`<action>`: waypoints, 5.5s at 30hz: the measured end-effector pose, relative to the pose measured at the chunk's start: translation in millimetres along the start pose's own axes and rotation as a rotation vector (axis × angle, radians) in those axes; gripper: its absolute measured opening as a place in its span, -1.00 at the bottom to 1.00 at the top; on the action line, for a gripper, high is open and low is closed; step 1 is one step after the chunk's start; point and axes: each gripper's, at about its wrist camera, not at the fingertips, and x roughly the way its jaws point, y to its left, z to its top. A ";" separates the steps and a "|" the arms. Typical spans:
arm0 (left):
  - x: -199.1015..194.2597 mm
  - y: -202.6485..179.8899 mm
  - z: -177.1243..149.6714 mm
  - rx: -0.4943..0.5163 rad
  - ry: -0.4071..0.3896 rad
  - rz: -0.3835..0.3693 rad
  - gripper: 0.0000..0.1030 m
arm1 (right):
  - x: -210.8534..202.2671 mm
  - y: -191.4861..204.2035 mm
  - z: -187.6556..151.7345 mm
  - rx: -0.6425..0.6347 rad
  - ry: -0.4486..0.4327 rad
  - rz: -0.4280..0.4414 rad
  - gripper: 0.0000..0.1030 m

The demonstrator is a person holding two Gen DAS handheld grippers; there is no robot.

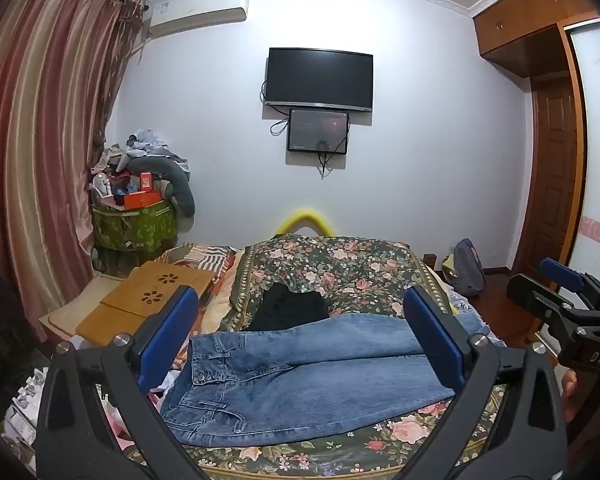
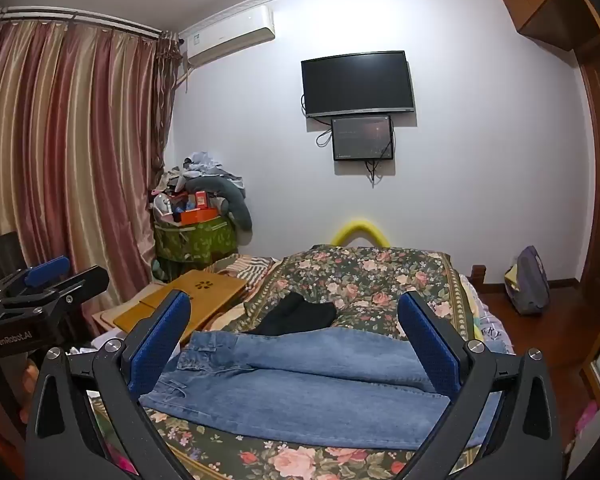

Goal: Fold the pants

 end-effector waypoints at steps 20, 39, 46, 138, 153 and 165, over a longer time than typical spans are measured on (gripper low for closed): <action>2.5 -3.2 -3.9 0.008 -0.008 -0.002 1.00 | -1.0 -7.2 -4.3 -0.006 0.002 -0.006 1.00; 6.1 -6.0 -4.5 0.021 -0.006 -0.008 1.00 | 0.2 -10.0 0.0 -0.008 0.002 -0.012 1.00; 6.4 -4.9 -4.3 0.014 -0.002 -0.012 1.00 | 0.5 -10.0 -0.9 -0.007 0.002 -0.011 1.00; 485.9 182.3 -190.3 0.052 0.938 0.192 0.18 | 374.7 -150.8 -110.1 -0.029 0.706 0.130 0.87; 481.7 180.4 -186.0 0.002 0.904 0.218 -0.75 | 383.6 -122.6 -127.3 -0.146 0.797 0.206 -0.48; 454.5 171.1 -105.1 0.000 0.692 0.183 -0.85 | 345.2 -120.1 -81.6 -0.132 0.616 0.066 -0.87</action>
